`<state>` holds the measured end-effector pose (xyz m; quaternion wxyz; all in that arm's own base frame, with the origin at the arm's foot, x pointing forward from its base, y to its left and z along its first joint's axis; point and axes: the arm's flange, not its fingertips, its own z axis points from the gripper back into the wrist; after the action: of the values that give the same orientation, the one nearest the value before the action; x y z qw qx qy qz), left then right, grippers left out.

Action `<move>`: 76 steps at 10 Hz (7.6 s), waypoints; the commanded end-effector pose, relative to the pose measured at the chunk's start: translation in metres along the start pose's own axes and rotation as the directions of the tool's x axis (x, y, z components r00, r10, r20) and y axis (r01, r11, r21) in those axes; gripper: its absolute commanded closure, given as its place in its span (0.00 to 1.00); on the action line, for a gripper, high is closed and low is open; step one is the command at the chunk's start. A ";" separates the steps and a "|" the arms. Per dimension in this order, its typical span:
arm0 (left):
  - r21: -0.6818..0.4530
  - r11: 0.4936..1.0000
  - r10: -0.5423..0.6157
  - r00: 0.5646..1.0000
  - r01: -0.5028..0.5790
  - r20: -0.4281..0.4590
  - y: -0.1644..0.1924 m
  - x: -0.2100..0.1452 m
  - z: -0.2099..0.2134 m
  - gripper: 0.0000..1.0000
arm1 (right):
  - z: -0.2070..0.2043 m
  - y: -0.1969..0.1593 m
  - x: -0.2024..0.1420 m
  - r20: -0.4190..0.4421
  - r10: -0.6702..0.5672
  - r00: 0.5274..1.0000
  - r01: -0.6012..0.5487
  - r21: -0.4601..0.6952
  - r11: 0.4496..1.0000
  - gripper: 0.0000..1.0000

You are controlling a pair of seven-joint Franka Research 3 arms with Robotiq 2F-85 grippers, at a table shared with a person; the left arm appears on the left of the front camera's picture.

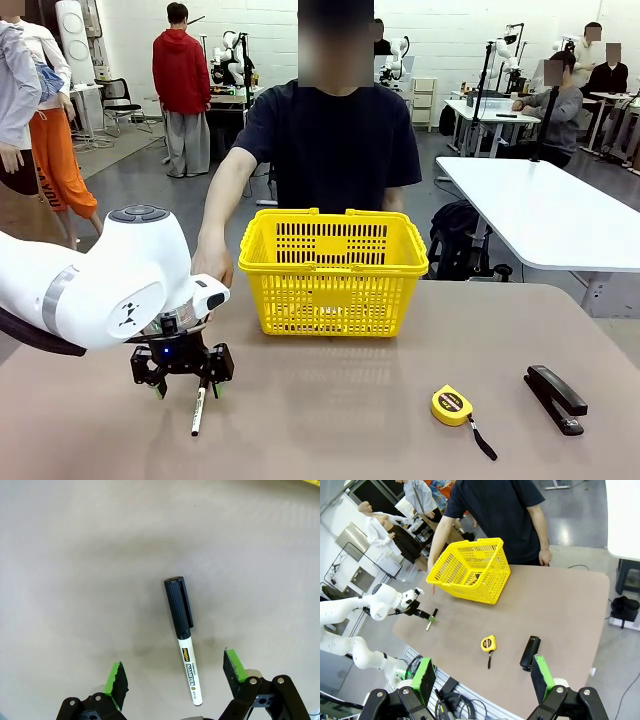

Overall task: Place the items the person wants into the basket.
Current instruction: Pick up the item the person points to and place it in the Market Basket.

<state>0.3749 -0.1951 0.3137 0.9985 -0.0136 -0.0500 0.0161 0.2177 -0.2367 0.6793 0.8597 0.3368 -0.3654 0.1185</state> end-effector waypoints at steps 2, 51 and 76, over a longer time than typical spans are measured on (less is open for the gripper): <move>-0.007 1.000 0.005 1.000 -0.005 0.028 0.007 -0.020 -0.010 0.46 | 0.000 0.001 0.001 0.014 0.006 1.000 -0.006 0.019 1.000 0.00; -0.006 -0.044 -0.999 -0.045 0.999 -0.031 -0.193 0.167 0.277 0.88 | 0.000 0.001 0.001 0.014 0.006 1.000 -0.006 0.019 1.000 0.00; -0.054 -0.071 -0.997 -0.069 0.996 0.040 -0.170 0.222 0.205 0.00 | 0.000 0.001 0.001 0.014 0.006 1.000 -0.006 0.019 1.000 0.00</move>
<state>0.6053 -0.3572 0.5107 0.6883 -0.0131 -0.0324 -0.7246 0.2176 -0.2369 0.6795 0.8597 0.3367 -0.3654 0.1183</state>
